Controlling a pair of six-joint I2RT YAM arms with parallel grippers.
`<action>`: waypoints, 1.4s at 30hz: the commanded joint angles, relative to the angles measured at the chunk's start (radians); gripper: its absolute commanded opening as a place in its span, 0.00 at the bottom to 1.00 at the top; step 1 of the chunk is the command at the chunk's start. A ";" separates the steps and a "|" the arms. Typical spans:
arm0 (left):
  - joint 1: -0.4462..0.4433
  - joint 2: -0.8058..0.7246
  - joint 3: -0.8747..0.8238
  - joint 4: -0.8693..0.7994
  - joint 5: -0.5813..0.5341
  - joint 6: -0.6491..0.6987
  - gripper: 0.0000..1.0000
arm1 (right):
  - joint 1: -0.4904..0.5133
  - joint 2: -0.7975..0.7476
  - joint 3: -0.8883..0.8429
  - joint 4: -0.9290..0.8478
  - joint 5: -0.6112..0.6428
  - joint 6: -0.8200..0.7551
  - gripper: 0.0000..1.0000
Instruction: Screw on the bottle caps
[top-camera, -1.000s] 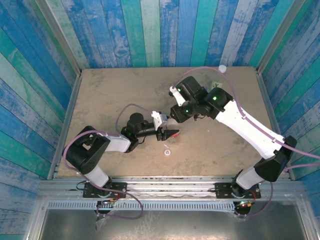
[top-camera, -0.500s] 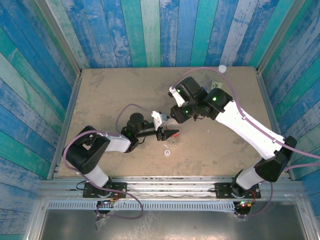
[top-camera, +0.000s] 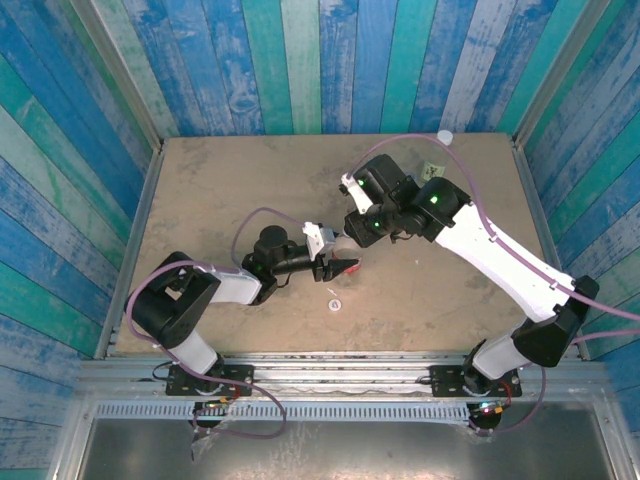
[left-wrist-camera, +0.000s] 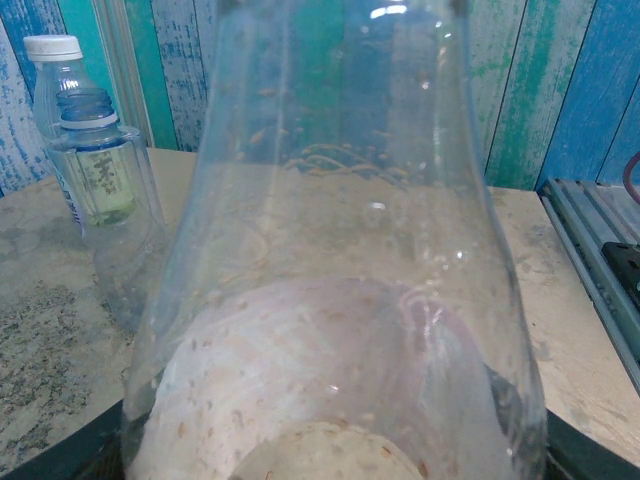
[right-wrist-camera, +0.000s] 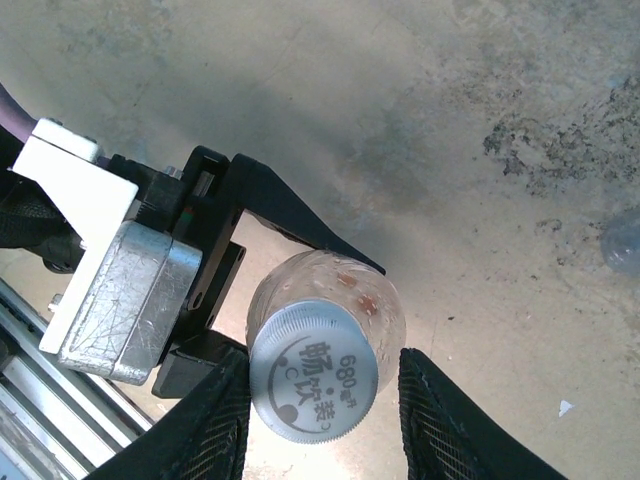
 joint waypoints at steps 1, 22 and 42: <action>0.003 -0.024 -0.004 -0.063 -0.011 0.000 0.66 | 0.000 -0.014 -0.003 -0.027 -0.004 0.005 0.43; 0.001 -0.026 -0.004 -0.072 -0.015 0.004 0.66 | 0.000 0.029 0.051 -0.007 -0.074 -0.015 0.40; 0.002 -0.027 -0.003 -0.071 -0.012 0.006 0.66 | 0.000 0.011 0.051 -0.004 -0.030 -0.002 0.57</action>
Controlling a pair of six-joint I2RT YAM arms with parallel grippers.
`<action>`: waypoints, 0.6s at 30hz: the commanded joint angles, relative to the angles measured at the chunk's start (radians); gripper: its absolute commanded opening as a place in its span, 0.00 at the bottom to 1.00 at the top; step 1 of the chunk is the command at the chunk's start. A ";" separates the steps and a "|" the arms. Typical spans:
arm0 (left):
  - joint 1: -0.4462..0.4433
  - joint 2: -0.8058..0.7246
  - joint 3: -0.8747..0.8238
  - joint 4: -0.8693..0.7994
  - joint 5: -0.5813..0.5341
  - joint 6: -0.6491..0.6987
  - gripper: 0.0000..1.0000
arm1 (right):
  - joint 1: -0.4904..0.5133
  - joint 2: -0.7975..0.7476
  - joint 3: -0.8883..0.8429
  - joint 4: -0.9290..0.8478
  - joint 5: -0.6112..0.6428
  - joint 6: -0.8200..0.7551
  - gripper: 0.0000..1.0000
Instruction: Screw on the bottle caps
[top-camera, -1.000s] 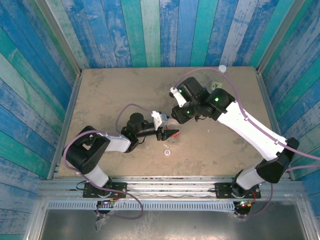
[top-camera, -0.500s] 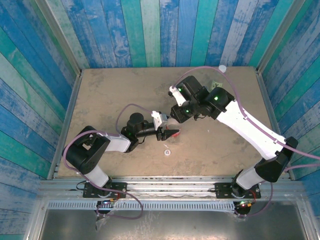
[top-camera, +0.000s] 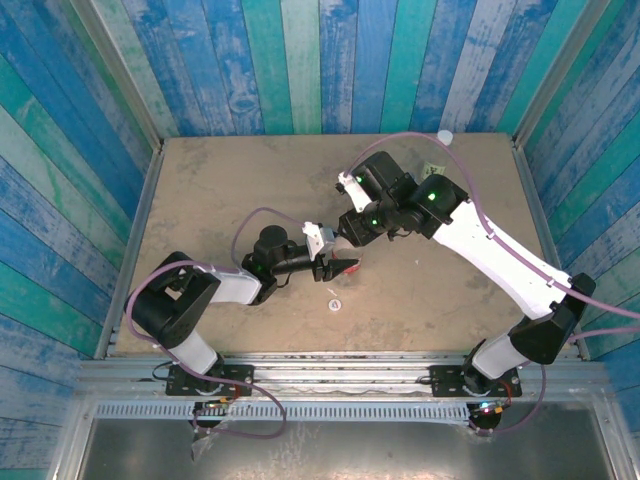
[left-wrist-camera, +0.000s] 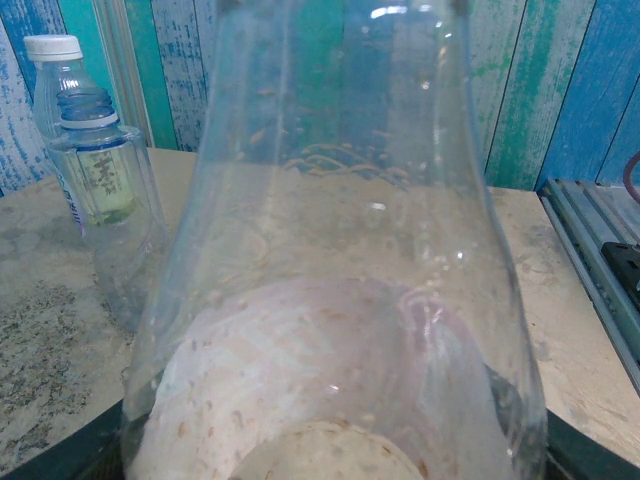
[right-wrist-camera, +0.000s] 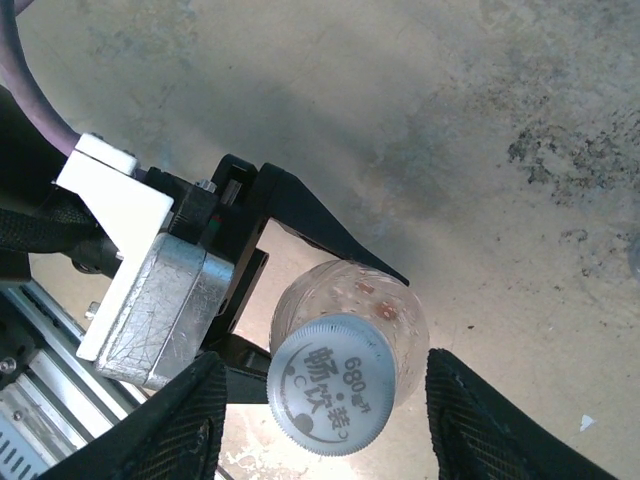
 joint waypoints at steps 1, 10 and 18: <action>0.001 -0.027 -0.003 -0.070 -0.013 0.005 0.66 | 0.001 -0.012 0.022 -0.001 0.023 0.005 0.57; 0.003 -0.026 -0.004 -0.068 -0.015 0.005 0.66 | -0.014 -0.087 -0.042 0.098 0.042 0.054 0.56; 0.002 -0.027 -0.006 -0.069 -0.015 0.006 0.66 | -0.048 -0.100 -0.090 0.109 0.012 0.069 0.43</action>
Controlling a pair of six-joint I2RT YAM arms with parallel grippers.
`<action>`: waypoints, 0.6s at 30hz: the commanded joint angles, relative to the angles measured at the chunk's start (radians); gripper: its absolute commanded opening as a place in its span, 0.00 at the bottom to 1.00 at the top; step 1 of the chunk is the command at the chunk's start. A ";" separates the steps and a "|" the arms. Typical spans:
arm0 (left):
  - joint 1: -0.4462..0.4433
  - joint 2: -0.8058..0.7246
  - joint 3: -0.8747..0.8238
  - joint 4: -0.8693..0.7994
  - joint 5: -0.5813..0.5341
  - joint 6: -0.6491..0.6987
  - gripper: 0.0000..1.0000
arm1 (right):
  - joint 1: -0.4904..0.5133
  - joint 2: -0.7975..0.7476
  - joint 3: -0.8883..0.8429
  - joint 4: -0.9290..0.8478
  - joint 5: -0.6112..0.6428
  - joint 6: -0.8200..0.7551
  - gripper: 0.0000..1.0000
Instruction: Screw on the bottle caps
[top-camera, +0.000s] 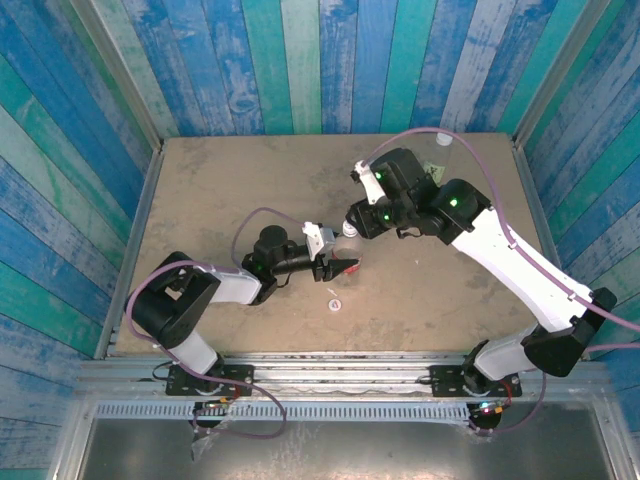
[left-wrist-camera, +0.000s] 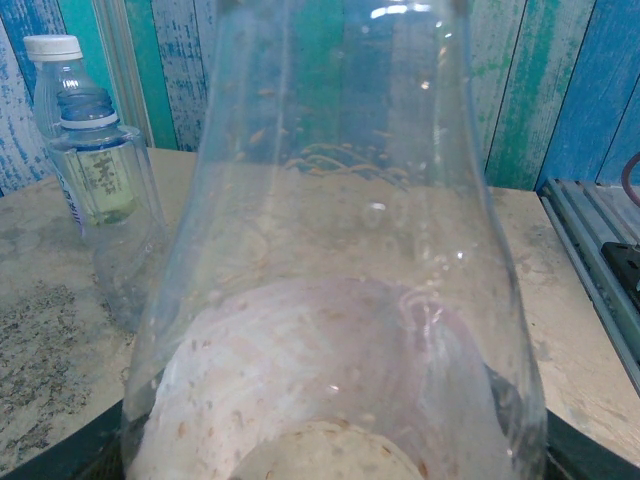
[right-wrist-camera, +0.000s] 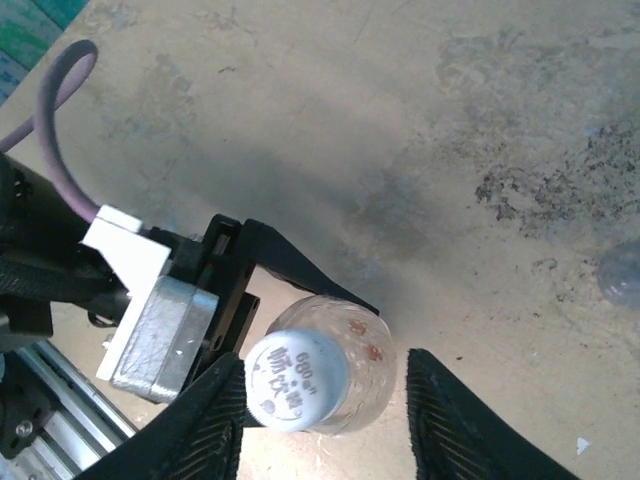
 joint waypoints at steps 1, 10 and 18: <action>0.001 -0.025 -0.006 -0.068 -0.015 0.006 0.66 | -0.009 -0.004 -0.028 0.008 -0.012 0.014 0.43; 0.002 -0.026 -0.005 -0.068 -0.016 0.007 0.66 | -0.016 0.006 -0.045 0.007 -0.031 0.005 0.38; 0.002 -0.026 -0.006 -0.070 -0.017 0.006 0.66 | -0.020 0.010 -0.060 0.006 -0.040 0.005 0.36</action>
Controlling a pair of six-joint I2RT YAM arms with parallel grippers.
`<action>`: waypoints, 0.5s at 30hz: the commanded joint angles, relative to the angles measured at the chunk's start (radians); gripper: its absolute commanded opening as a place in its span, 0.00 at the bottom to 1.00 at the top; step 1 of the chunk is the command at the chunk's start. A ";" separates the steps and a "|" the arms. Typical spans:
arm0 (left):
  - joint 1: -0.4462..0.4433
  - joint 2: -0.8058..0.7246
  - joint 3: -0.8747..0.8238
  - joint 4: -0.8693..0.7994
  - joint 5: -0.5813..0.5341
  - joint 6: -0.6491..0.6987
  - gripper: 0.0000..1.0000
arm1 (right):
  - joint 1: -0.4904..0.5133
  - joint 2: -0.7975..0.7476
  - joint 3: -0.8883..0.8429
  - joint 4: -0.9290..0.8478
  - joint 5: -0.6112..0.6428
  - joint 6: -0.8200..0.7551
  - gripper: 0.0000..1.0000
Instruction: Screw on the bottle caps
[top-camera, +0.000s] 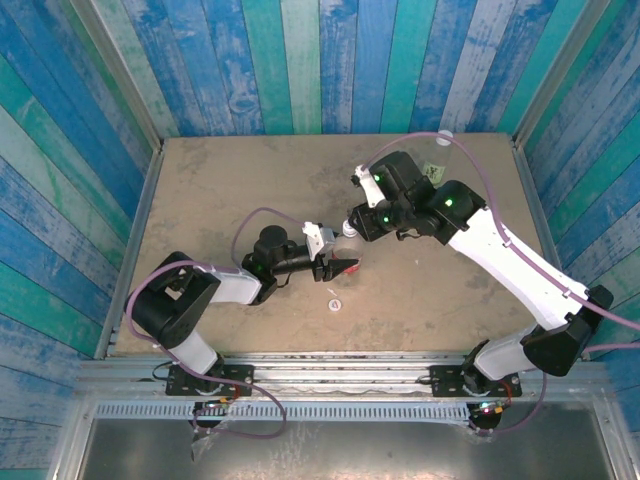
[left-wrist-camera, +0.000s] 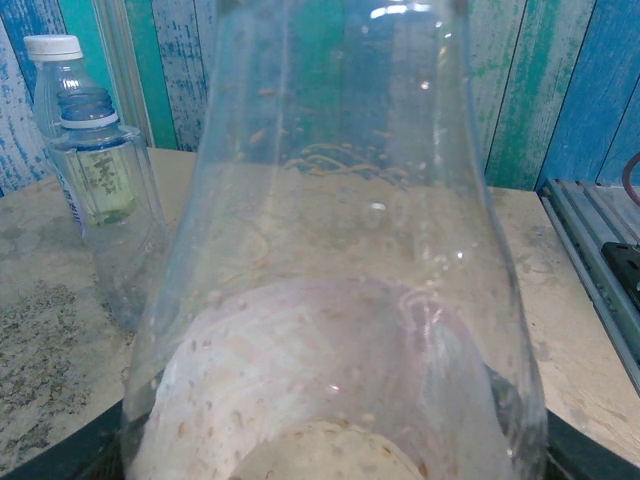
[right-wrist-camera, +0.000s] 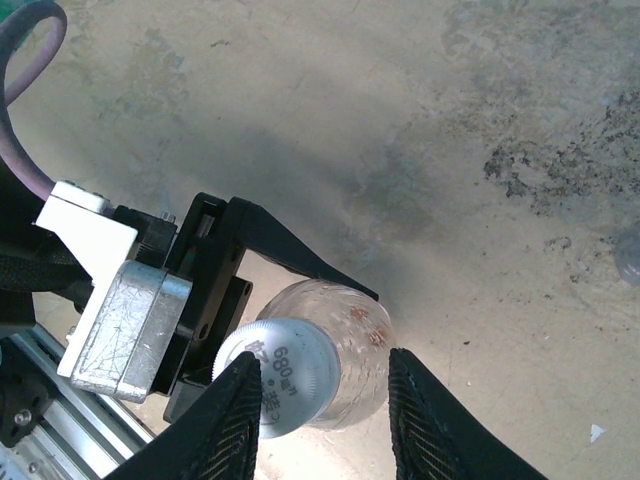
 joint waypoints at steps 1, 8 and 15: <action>0.002 -0.026 -0.006 -0.068 -0.015 0.006 0.66 | -0.005 0.007 -0.019 -0.002 -0.008 0.002 0.36; 0.002 -0.027 -0.006 -0.070 -0.014 0.005 0.66 | -0.007 0.015 -0.019 -0.010 -0.003 0.001 0.34; 0.002 -0.027 -0.005 -0.070 -0.016 0.004 0.66 | -0.006 0.023 -0.002 -0.014 -0.045 0.002 0.28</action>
